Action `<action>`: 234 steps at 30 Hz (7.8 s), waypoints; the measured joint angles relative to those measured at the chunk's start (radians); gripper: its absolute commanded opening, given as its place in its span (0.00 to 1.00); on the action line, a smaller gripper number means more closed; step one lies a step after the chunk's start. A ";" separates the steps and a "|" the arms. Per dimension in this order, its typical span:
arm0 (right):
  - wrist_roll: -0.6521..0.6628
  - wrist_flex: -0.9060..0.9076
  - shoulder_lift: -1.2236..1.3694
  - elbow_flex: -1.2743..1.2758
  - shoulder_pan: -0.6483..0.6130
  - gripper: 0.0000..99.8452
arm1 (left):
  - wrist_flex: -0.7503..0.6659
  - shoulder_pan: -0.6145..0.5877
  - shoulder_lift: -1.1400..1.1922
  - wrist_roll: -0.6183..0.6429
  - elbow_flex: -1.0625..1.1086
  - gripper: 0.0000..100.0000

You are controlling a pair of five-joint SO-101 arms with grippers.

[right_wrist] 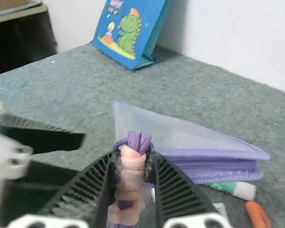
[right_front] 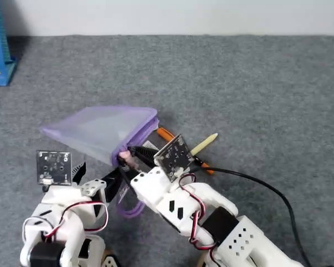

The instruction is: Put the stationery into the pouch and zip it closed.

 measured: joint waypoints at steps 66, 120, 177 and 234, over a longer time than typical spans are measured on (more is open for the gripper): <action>0.279 0.410 -0.153 0.069 0.183 0.01 | -0.071 -0.267 0.002 0.038 0.161 0.01; 0.255 -0.052 1.382 -0.778 0.094 0.19 | -0.071 -0.612 0.002 0.038 0.133 0.01; 0.319 -0.012 0.623 -0.499 0.301 0.01 | -0.071 -0.209 0.002 -0.041 0.275 0.33; 0.226 0.667 0.400 -0.996 0.130 0.01 | -0.327 -0.135 0.014 -0.035 0.364 0.27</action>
